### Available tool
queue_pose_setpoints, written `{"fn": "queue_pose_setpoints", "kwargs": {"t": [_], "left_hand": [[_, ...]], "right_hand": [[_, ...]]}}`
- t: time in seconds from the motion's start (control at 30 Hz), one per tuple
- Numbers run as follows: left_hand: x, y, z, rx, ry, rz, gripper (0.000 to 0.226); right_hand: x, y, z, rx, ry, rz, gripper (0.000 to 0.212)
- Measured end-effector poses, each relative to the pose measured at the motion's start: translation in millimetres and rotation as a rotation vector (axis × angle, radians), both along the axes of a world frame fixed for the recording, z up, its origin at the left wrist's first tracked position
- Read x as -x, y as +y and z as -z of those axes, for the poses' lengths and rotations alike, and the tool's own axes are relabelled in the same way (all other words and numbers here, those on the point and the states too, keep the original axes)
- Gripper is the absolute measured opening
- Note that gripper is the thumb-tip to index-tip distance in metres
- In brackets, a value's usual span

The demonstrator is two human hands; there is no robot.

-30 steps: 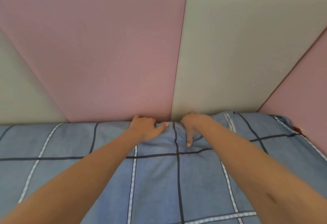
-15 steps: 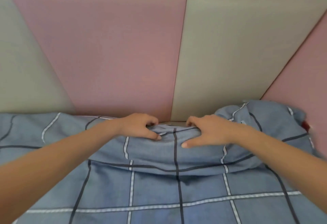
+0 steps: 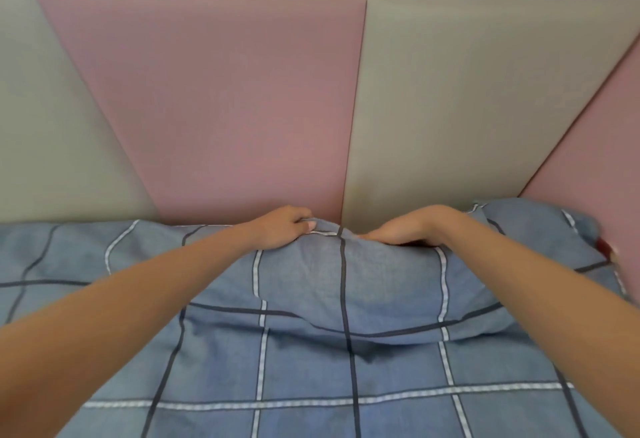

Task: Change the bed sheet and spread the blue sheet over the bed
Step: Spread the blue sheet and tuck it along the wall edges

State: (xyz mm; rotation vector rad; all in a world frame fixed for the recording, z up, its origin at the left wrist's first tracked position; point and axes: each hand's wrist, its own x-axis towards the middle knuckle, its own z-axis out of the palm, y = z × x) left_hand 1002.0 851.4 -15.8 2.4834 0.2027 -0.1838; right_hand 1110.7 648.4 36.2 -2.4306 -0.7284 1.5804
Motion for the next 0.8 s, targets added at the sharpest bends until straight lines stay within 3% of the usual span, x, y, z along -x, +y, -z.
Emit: {"fn": "queue_pose_setpoints", "kwargs": {"t": [0.1,0.2,0.27,0.4,0.5,0.7,0.8], "left_hand": [[-6.6,-11.5,5.9,-0.001,-0.081,-0.087,0.021],[7.3,-25.5,8.1,-0.146,-0.053,-0.141,0.036],[15.4,-28.9,-0.3,-0.178,0.170,-0.121,0.057],[10.5,-3.9,-26.6,0.247,0.705,-0.262,0.087],[5.5,4.4,-26.9,0.325,0.791,-0.201,0.098],[16.2,15.8,18.1,0.326,0.664,-0.244,0.056],[17.3,16.6,23.1,0.470,0.581,-0.168,0.030]], "right_hand": [[2.5,3.1,7.7,0.042,0.017,-0.041,0.047],[-1.8,0.6,20.3,-0.038,0.000,0.048,0.052],[-5.7,-3.0,26.2,-0.151,-0.031,0.155,0.049],[-9.1,-5.2,24.5,-0.209,0.021,0.250,0.037],[-9.2,-2.0,21.1,-0.078,-0.016,0.141,0.044],[-6.1,17.3,29.3,0.076,-0.164,-0.058,0.047],[-6.2,12.3,47.1,0.002,-0.132,0.032,0.045]]}}
